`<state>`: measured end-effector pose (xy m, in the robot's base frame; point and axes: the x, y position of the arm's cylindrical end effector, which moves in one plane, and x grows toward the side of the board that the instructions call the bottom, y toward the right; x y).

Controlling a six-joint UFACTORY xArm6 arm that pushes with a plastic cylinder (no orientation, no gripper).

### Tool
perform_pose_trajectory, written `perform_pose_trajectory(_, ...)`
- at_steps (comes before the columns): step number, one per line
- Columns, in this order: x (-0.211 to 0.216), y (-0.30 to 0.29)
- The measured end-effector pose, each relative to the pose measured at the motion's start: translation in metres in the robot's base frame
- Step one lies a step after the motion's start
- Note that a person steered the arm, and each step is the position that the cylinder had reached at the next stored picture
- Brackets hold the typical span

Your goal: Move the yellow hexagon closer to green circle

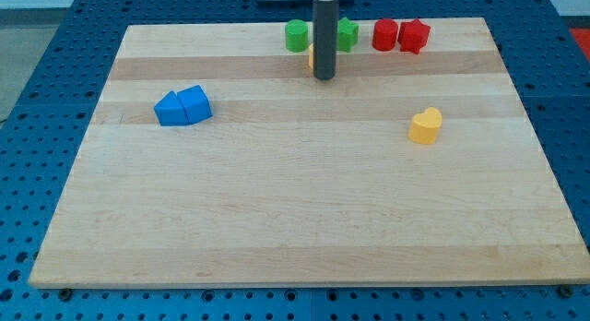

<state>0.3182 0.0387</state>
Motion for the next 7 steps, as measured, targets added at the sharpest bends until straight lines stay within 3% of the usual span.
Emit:
perform_pose_trajectory(1,0.005,0.046)
perform_pose_trajectory(3,-0.048,0.037)
perform_pose_trajectory(4,-0.012,-0.055)
perform_pose_trajectory(5,-0.004,-0.118)
perform_pose_trajectory(7,-0.020,-0.133)
